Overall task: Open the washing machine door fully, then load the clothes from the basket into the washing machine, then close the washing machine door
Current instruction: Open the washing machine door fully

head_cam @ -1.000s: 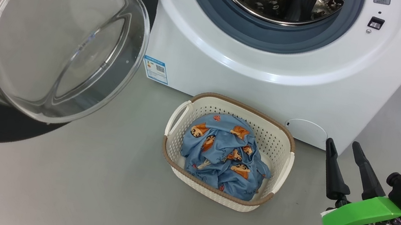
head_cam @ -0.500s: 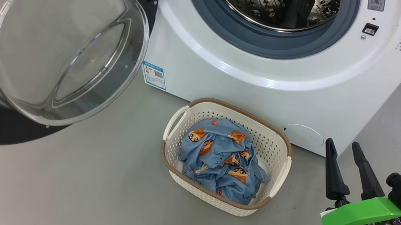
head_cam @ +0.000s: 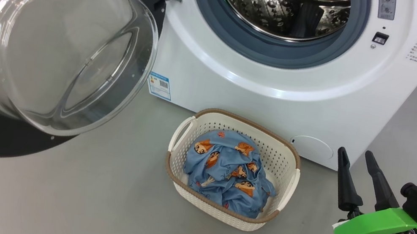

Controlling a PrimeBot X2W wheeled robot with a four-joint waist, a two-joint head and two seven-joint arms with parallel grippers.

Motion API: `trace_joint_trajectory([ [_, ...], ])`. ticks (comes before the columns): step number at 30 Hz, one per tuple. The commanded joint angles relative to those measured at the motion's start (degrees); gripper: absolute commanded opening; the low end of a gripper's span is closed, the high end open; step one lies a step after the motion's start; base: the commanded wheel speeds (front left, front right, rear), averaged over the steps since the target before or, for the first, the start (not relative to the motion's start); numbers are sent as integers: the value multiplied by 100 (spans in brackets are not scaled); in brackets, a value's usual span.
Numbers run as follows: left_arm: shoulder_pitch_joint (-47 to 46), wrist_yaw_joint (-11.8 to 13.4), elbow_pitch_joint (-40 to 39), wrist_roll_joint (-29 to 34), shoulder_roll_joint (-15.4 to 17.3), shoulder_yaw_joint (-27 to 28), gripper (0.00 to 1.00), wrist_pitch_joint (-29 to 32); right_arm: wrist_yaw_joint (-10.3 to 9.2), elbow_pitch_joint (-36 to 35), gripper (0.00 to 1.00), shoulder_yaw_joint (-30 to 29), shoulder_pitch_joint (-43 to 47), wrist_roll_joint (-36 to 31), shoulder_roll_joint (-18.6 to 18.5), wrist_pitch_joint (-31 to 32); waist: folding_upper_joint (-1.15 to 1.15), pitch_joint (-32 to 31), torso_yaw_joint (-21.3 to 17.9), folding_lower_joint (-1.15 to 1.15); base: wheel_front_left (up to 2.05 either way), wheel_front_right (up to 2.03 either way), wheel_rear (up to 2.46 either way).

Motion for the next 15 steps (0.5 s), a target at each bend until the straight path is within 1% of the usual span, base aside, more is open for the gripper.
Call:
trace_joint_trajectory([
  [1, 47, 8, -197, 51, 306, 173, 0, -69, 33, -131, 100, 118, 28, 19, 13, -70, 0, -52, -42, 0, 0, 0, 0],
  [7, 458, 63, -691, -43, 297, 221, 0, -122, 33, -125, 100, 179, 108, 52, 20, -70, 0, -202, -189, 0, 0, 0, 0],
  [9, 604, 99, -901, -64, 295, 234, 45, -136, 33, -122, 100, 214, 132, 81, 26, -70, 0, -262, -247, 0, 0, 0, 0],
  [10, 681, 123, -1018, -69, 290, 232, 98, -133, 33, -120, 100, 236, 144, 94, 27, -70, 0, -292, -275, 0, 0, 0, 0],
  [11, 761, 138, -1142, -83, 285, 235, 100, -128, 33, -120, 100, 256, 151, 105, 23, -70, 0, -318, -307, 0, 0, 0, 0],
  [15, 1085, 225, -1705, -131, 228, 229, 100, -94, 33, -130, 100, 323, 176, 133, 3, -70, 0, -414, -449, 0, 0, 0, 0],
])
